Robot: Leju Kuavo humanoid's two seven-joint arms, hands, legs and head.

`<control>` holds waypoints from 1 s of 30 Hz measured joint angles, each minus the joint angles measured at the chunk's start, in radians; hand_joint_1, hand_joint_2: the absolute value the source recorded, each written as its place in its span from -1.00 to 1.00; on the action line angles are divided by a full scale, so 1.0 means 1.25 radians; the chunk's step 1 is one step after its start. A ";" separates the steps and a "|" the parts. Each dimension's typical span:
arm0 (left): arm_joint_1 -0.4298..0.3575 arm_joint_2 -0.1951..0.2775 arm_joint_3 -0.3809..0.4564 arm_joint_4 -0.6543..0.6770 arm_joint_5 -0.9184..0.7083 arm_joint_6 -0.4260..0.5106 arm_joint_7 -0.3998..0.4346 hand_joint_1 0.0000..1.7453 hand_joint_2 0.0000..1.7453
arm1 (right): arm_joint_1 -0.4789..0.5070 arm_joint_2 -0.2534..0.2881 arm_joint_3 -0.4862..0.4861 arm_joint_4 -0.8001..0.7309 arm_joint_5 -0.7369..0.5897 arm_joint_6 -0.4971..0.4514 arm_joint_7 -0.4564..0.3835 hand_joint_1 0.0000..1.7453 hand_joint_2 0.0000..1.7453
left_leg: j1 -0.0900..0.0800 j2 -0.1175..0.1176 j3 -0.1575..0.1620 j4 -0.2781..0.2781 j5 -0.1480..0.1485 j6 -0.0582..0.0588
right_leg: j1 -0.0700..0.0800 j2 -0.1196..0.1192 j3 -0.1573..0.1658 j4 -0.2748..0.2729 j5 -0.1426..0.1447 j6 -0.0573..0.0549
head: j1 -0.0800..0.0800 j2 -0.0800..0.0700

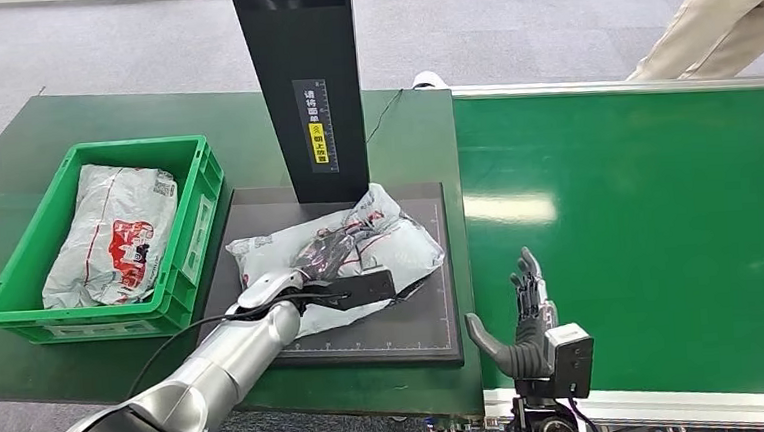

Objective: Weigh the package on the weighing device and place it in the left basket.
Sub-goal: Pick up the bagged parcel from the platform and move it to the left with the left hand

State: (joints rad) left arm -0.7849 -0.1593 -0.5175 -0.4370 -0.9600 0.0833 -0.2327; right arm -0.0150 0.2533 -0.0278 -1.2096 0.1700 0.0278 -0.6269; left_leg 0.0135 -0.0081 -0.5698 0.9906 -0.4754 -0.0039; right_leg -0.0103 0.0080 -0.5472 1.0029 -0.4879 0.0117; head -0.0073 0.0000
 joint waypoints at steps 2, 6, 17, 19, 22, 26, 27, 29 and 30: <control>0.003 0.002 0.000 -0.001 0.007 0.015 -0.013 1.00 1.00 | -0.002 0.000 0.000 0.004 0.000 0.000 0.000 -1.00 1.00 | 0.000 0.000 0.000 0.000 0.000 0.000 | 0.000 0.000 0.000 0.000 0.000 0.000 | 0.000 0.000; 0.012 0.004 0.001 -0.009 0.019 0.042 -0.033 1.00 1.00 | -0.006 0.000 0.000 0.012 0.000 0.000 0.000 -1.00 1.00 | 0.000 0.000 0.000 0.000 0.000 0.000 | 0.000 0.000 0.000 0.000 0.000 0.000 | 0.000 0.000; 0.089 0.005 0.049 -0.124 0.164 0.216 -0.161 1.00 1.00 | -0.005 0.000 0.000 0.019 0.000 -0.002 -0.001 -1.00 1.00 | 0.000 0.000 -0.001 0.000 0.000 0.000 | 0.000 0.000 -0.002 0.000 0.000 0.000 | 0.000 0.000; 0.105 0.008 0.068 -0.175 0.216 0.237 -0.185 1.00 1.00 | -0.002 0.000 0.000 0.019 0.000 -0.005 -0.002 -1.00 1.00 | 0.000 0.000 -0.001 0.000 0.000 0.000 | 0.000 0.000 -0.002 0.000 0.000 0.000 | 0.000 0.000; 0.120 0.018 0.093 -0.252 0.299 0.249 -0.217 1.00 1.00 | 0.001 -0.001 0.000 0.020 -0.003 -0.013 -0.005 -1.00 1.00 | 0.000 0.000 -0.002 0.000 0.000 0.000 | 0.000 0.000 -0.003 0.000 0.000 0.000 | 0.000 0.000; 0.134 0.037 0.122 -0.356 0.375 0.287 -0.239 1.00 1.00 | 0.003 -0.003 0.000 0.022 -0.011 -0.018 -0.011 -1.00 1.00 | 0.000 0.000 -0.002 0.000 0.000 0.000 | 0.000 0.000 -0.003 0.000 0.000 0.000 | 0.000 0.000; 0.141 0.043 0.131 -0.387 0.387 0.297 -0.240 1.00 1.00 | 0.004 -0.004 -0.001 0.022 -0.012 -0.019 -0.012 -1.00 1.00 | 0.000 0.000 -0.002 0.000 0.000 0.000 | 0.000 0.000 -0.003 0.000 0.000 0.000 | 0.000 0.000; 0.158 0.056 0.150 -0.451 0.409 0.309 -0.239 1.00 1.00 | 0.004 -0.005 -0.001 0.023 -0.014 -0.019 -0.012 -1.00 1.00 | 0.000 0.001 -0.002 0.000 0.000 0.000 | 0.000 0.000 -0.003 0.000 0.000 0.000 | 0.000 0.000; 0.166 0.063 0.160 -0.480 0.421 0.311 -0.237 1.00 1.00 | 0.005 -0.005 -0.001 0.023 -0.014 -0.019 -0.012 -1.00 1.00 | 0.000 0.000 -0.002 0.000 0.000 0.000 | 0.000 0.000 -0.003 0.000 0.000 0.000 | 0.000 0.000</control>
State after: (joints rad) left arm -0.5770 -0.0801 -0.3170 -1.0369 -0.4337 0.4722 -0.5289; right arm -0.0094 0.2467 -0.0296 -1.1802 0.1522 0.0035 -0.6424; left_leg 0.0136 -0.0075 -0.5725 0.9906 -0.4754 -0.0040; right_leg -0.0102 0.0083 -0.5505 1.0032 -0.4880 0.0117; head -0.0072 0.0000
